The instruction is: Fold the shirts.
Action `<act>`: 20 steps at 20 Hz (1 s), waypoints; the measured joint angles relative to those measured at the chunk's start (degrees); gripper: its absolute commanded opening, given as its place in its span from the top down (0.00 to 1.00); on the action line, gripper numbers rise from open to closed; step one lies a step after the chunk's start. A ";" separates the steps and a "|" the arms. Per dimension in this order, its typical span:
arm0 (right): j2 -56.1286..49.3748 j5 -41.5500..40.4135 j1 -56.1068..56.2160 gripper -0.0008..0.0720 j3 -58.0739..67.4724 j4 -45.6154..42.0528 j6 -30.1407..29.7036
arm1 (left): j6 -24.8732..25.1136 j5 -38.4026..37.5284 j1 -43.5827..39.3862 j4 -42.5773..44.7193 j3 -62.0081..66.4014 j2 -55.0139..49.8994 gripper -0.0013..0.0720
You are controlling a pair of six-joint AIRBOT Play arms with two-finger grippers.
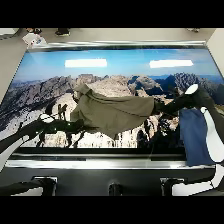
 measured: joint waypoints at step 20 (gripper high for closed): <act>17.31 -6.40 12.31 0.93 18.38 1.27 0.31 | 1.70 -5.79 4.31 15.30 32.57 22.91 0.95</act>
